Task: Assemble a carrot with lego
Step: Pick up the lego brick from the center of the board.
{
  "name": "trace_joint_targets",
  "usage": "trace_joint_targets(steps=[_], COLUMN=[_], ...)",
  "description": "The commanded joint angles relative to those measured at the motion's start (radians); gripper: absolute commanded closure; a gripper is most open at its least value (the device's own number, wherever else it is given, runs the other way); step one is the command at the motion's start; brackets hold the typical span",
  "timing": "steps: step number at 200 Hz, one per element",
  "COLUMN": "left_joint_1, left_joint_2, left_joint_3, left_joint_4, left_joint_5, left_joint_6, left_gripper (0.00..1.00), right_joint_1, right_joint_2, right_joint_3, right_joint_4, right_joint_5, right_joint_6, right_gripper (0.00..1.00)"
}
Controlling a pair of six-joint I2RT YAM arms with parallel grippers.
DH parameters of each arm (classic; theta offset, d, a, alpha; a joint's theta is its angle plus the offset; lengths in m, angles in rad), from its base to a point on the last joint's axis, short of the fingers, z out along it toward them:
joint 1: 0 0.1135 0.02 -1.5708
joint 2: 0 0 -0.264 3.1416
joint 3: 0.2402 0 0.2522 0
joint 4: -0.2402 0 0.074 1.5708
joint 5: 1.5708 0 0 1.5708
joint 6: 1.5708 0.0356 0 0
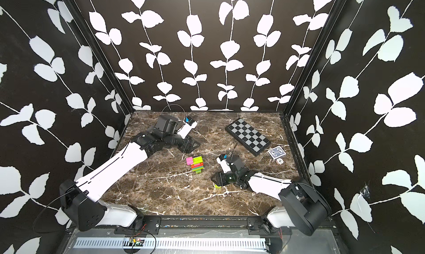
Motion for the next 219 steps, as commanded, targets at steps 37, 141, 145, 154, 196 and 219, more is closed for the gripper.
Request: trace_joint_targets(steps=[37,141,145,154,196,219], left_joint_1=[0.012,0.012,0.012,0.012,0.014,0.015], left_joint_2=[-0.023,-0.024,-0.024,-0.027,-0.035,-0.037], left_joint_3=[0.001,-0.013,-0.011,-0.010,-0.009,-0.012], left_joint_4=[-0.039,-0.066,-0.067,-0.070,-0.076,-0.078], left_joint_5=[-0.001,-0.039,-0.042,-0.048,-0.055,-0.056], left_joint_6=[0.021,0.037,0.039,0.041,0.046,0.048], left_gripper=[0.31,0.31,0.31,0.30,0.30,0.30], right_joint_1=[0.045,0.148,0.153,0.166,0.208,0.221], right_joint_2=[-0.045,-0.072,-0.068,-0.060,-0.054,-0.029], right_joint_3=[-0.048,-0.050,-0.047,-0.039,-0.028,-0.014], right_joint_4=[-0.102,-0.147,-0.149,-0.158,-0.163,-0.175], right_joint_5=[0.067,0.246,0.250,0.265,0.324,0.351], right_joint_6=[-0.055,-0.140,-0.146,-0.159,-0.212,-0.241], right_gripper=[0.46,0.50,0.50,0.50,0.50,0.49])
